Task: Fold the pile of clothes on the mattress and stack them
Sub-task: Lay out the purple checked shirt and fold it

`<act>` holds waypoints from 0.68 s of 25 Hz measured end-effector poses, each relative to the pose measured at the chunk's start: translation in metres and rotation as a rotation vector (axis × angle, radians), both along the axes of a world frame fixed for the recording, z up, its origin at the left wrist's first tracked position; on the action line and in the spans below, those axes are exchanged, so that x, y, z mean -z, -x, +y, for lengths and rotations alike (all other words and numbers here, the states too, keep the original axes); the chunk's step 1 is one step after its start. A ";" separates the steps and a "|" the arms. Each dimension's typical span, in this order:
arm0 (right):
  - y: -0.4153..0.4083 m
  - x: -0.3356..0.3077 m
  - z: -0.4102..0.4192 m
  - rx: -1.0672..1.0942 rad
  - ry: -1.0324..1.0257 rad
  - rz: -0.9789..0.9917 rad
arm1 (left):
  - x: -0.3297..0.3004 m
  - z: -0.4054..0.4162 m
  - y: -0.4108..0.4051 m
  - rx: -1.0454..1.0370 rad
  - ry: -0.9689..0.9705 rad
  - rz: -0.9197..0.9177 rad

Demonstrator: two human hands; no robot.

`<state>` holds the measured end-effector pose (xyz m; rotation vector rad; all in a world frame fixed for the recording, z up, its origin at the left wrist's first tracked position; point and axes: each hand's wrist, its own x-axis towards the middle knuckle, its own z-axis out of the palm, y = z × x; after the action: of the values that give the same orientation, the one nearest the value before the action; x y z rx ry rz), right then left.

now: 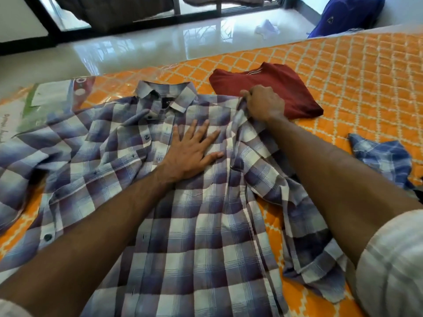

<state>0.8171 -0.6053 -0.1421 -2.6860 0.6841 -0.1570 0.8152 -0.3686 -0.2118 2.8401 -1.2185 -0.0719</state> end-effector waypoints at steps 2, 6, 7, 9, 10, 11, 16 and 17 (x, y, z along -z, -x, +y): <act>0.012 -0.001 0.006 -0.037 -0.045 0.028 | 0.004 0.001 -0.004 -0.010 -0.035 0.036; 0.083 -0.013 -0.012 -0.180 -0.224 0.273 | 0.009 0.002 -0.002 0.000 -0.023 -0.018; 0.104 -0.015 -0.022 -0.191 -0.320 0.375 | 0.011 0.003 -0.002 0.001 -0.036 -0.046; 0.150 -0.018 -0.046 -0.242 -0.507 0.597 | 0.009 0.002 0.000 -0.002 -0.072 -0.091; 0.171 -0.018 -0.058 -0.280 -0.587 0.670 | 0.005 0.000 0.003 0.006 -0.111 -0.124; 0.190 -0.016 -0.069 -0.309 -0.672 0.710 | -0.002 -0.003 0.009 0.035 -0.136 -0.182; 0.243 -0.008 -0.106 -0.009 -0.699 0.350 | -0.025 -0.034 0.058 0.113 0.116 0.010; 0.250 -0.011 -0.114 0.105 -0.570 0.182 | -0.026 -0.036 0.061 0.082 0.127 0.100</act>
<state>0.5667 -0.7197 -0.1312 -2.1331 0.7845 0.2282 0.7547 -0.4049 -0.1862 2.6450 -1.2698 -0.1327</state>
